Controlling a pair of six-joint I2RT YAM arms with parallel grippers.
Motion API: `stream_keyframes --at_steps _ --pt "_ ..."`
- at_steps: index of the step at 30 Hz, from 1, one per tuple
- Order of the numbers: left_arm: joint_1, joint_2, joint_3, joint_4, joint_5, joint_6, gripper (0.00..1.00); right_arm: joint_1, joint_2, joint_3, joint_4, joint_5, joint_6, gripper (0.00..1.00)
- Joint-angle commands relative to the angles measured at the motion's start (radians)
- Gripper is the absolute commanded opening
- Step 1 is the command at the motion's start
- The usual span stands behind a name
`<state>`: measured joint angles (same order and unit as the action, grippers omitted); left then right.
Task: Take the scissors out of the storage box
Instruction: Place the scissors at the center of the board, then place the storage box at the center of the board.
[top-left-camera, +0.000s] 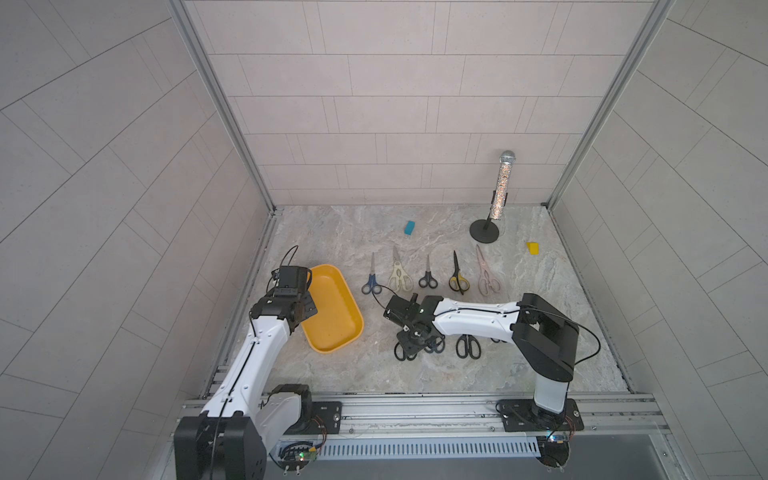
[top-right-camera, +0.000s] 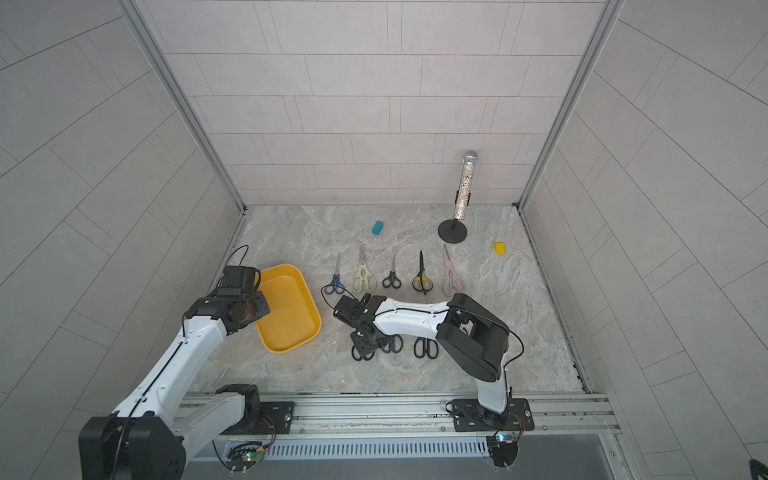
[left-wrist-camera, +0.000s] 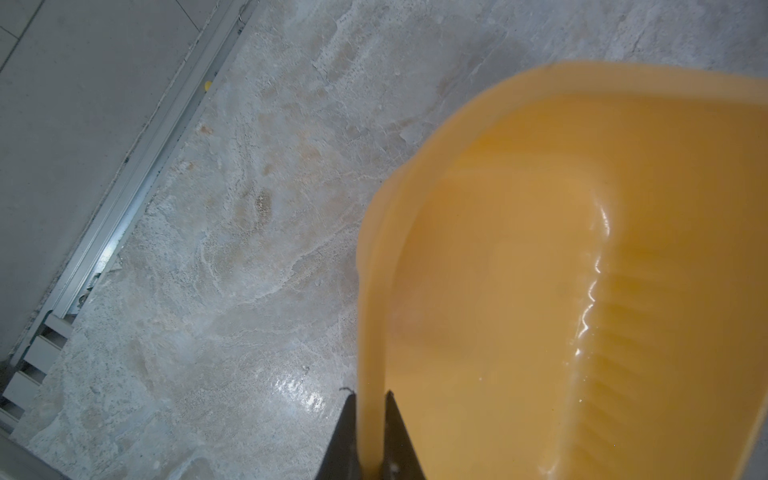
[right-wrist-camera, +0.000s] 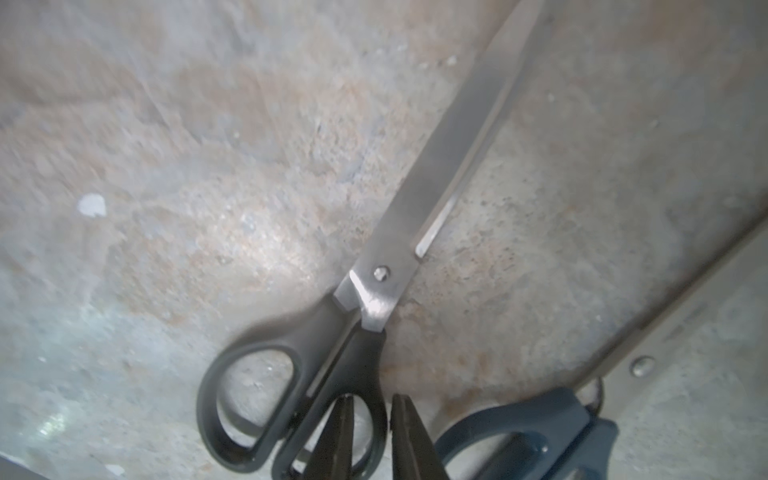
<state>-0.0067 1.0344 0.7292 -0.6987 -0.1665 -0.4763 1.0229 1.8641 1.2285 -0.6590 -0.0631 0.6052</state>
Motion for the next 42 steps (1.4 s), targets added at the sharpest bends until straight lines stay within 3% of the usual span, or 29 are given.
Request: stream_keyframes --at_steps 1,10,16,19,23,28,36,42 --pt "0.008 0.012 0.019 -0.012 -0.01 0.015 0.0 0.006 -0.048 0.028 -0.012 0.061 0.013 0.3" --pt "0.051 0.031 0.022 -0.004 0.036 0.036 0.0 -0.084 -0.258 0.045 -0.114 0.192 -0.051 0.37" --pt "0.139 0.015 0.012 -0.054 0.083 0.069 0.0 -0.324 -0.448 -0.063 -0.134 0.19 -0.151 0.37" --pt "0.146 0.11 0.05 -0.098 0.065 0.111 0.0 -0.462 -0.52 -0.125 -0.102 0.146 -0.227 0.37" --pt "0.189 0.168 0.056 -0.081 0.113 0.128 0.0 -0.605 -0.625 -0.283 0.033 0.183 -0.328 0.36" --pt "0.198 0.177 0.046 -0.035 0.155 0.153 0.0 -0.756 -0.742 -0.434 0.185 0.199 -0.352 0.35" --pt "0.21 0.22 0.0 0.154 0.165 0.11 0.0 -0.817 -0.904 -0.663 0.512 0.414 -0.39 0.35" --pt "0.215 0.348 0.02 0.25 0.226 0.11 0.04 -0.891 -0.845 -0.825 0.897 0.472 -0.358 0.37"
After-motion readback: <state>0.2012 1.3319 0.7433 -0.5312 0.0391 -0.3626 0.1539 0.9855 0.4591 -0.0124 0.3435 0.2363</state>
